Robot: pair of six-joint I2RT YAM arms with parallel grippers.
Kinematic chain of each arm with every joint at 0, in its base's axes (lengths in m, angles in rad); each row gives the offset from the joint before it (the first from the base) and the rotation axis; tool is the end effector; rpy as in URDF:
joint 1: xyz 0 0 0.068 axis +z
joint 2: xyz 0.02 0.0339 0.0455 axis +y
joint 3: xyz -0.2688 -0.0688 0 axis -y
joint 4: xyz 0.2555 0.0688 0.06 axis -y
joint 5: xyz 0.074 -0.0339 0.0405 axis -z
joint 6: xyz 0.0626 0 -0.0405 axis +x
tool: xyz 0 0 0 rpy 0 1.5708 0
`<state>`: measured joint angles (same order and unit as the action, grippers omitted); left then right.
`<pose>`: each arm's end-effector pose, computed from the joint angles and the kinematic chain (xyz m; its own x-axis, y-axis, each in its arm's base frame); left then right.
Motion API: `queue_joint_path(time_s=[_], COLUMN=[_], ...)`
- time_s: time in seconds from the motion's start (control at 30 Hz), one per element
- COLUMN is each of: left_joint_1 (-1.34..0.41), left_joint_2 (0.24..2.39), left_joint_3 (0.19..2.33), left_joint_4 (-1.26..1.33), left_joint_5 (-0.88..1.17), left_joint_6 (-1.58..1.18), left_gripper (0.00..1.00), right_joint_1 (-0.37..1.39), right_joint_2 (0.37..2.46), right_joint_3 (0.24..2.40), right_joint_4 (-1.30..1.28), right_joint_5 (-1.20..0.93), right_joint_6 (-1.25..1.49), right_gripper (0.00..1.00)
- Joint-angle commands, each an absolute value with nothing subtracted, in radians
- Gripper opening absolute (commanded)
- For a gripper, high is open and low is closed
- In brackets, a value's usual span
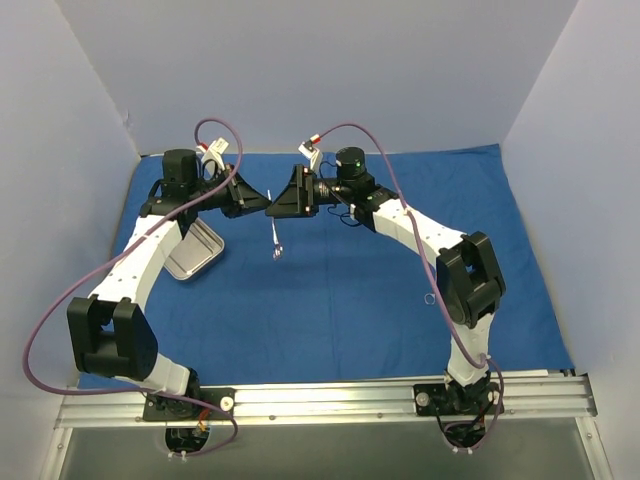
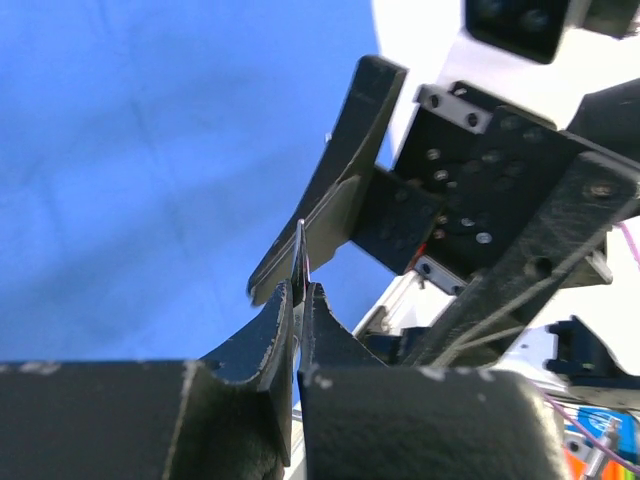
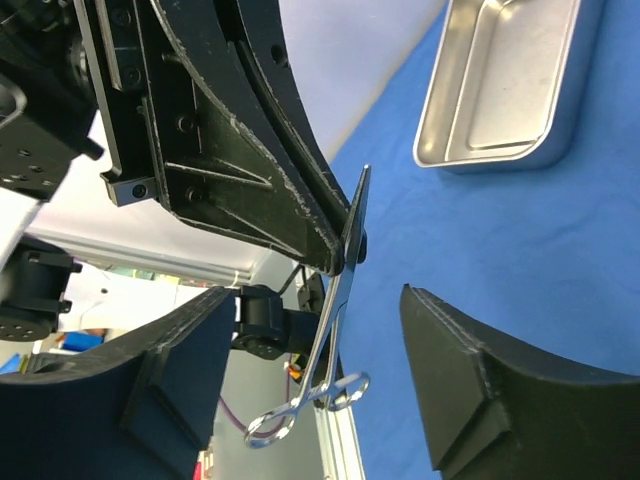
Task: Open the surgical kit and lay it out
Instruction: Place the medical item in the surgical kit.
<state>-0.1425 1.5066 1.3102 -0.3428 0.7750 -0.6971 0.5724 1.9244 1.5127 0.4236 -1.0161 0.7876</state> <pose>0.3570 -0.0955 0.3298 -0.8364 -0.3434 -0.4273 0.2072 0.5236 -0.8264 0.3732 0.3038 0.3197 -0.7015 -0.0080 -0.7127 -0.7125 -0.0170 0.7015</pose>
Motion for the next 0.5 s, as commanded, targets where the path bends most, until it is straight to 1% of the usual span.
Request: queue_joint_path(time_s=[0.0,0.07,0.13,0.2,0.23,0.27,0.33,0.37,0.43,0.47], left_joint_1=[-0.144,-0.144,-0.144,-0.144,-0.144,-0.144,-0.144,-0.146,-0.143,-0.141], left_joint_2=[1.453,1.450,1.447,1.451,1.454,1.459,1.471,1.477,1.499,1.508], left_joint_3=[1.292,1.289,1.284,1.284,1.279,1.278,1.282,1.287,1.292,1.304], left_joint_4=[-0.186,-0.158,-0.135,-0.117,-0.076,-0.057,-0.019,-0.017,0.033,0.032], left_joint_5=[0.842,0.850,0.854,0.864,0.877,0.882,0.894,0.899,0.911,0.914], left_joint_6=[-0.784,-0.805,-0.822,-0.839,-0.865,-0.879,-0.900,-0.905,-0.920,-0.919], left_gripper=[0.02,0.02,0.02,0.02,0.02,0.02,0.02,0.02,0.02,0.07], right_joint_1=[0.587,0.595,0.606,0.611,0.615,0.618,0.618,0.618,0.614,0.604], right_joint_2=[1.868,1.870,1.871,1.876,1.882,1.885,1.894,1.896,1.902,1.905], right_joint_3=[1.505,1.502,1.500,1.500,1.500,1.500,1.503,1.506,1.517,1.525], right_joint_4=[0.534,0.537,0.537,0.534,0.529,0.529,0.523,0.519,0.468,0.441], right_joint_5=[-1.072,-1.080,-1.085,-1.088,-1.092,-1.095,-1.100,-1.100,-1.091,-1.079], right_joint_6=[0.836,0.838,0.839,0.839,0.841,0.842,0.845,0.845,0.818,0.804], right_gripper=[0.66,0.61,0.58,0.53,0.47,0.37,0.27,0.19,0.05,0.00])
